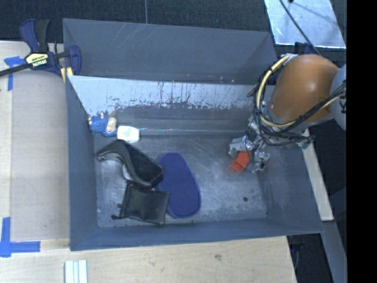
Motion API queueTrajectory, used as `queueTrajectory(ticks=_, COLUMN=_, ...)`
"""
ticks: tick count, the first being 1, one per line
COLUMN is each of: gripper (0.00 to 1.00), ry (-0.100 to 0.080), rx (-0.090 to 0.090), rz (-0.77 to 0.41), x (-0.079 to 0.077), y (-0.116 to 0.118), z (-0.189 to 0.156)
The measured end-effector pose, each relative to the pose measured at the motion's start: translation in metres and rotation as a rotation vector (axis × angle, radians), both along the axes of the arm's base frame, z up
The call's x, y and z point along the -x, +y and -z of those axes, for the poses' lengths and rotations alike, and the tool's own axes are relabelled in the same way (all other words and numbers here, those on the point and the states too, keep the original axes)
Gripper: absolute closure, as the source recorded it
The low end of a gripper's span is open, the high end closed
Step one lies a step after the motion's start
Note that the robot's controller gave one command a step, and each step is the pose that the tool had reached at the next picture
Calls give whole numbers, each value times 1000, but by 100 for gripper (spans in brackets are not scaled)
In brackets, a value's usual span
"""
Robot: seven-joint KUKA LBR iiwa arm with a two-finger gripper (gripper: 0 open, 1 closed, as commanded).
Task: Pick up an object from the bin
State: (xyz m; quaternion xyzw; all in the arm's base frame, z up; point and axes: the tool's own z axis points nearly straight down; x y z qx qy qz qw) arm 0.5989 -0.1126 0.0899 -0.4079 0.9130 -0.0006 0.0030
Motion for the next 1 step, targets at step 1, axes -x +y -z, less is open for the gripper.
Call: queueTrajectory(ticks=1, gripper=100, ry=-7, rx=3, rz=27, x=-6, y=-8, z=-134)
